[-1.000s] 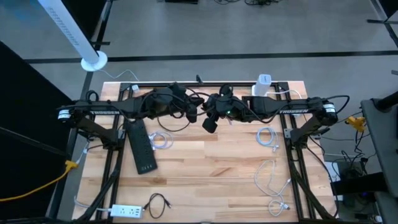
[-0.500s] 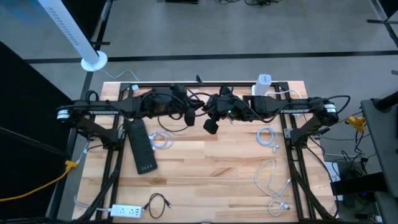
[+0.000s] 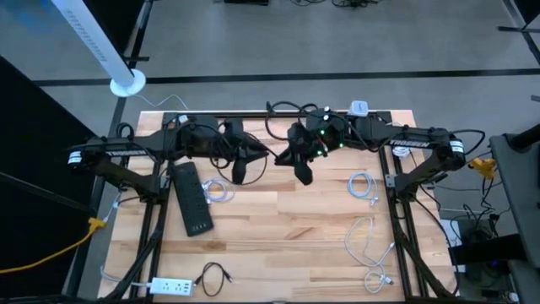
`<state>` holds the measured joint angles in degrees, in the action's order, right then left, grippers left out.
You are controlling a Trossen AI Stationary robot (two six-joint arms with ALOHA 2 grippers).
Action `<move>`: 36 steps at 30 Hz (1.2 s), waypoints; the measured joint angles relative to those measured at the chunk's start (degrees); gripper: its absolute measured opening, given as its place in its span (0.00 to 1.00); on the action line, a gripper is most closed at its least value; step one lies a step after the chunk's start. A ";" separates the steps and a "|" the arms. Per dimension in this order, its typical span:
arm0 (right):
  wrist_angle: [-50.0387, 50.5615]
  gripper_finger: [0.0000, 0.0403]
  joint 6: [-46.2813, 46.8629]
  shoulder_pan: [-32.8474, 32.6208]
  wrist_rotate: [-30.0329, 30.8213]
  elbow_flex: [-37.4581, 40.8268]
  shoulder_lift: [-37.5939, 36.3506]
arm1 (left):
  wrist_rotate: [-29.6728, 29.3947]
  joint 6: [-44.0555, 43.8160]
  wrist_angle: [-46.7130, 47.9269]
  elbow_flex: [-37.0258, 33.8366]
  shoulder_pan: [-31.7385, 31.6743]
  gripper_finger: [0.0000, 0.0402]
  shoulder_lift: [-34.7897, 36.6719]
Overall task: Insert USB
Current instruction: Insert the top black charger cable into the black outlet extension
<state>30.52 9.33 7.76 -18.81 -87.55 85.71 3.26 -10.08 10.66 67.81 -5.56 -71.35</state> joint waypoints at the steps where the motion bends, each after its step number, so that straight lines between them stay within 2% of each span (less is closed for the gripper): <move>1: -0.05 0.05 -0.25 0.46 -2.31 0.00 0.13 | 2.11 0.13 -0.83 0.00 0.00 0.13 -0.01; 4: 0.03 0.05 -1.47 1.98 -8.09 0.00 0.40 | 7.28 0.05 -3.95 0.00 0.05 0.14 -0.77; 14: -2.73 0.05 -3.40 4.45 -22.64 -0.02 0.68 | 14.57 2.66 -11.10 0.00 0.28 0.14 -4.69; 23: -3.40 0.05 -2.16 4.44 -27.74 -0.02 0.74 | 15.31 8.09 -13.85 0.00 0.27 0.12 -4.90; 36: -6.95 0.05 1.12 4.25 -32.18 -0.02 0.77 | 19.25 10.07 -22.80 0.00 0.20 0.11 -6.49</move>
<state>23.57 10.46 12.01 -51.00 -87.57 86.49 22.51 -0.01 -12.15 67.81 -5.37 -77.84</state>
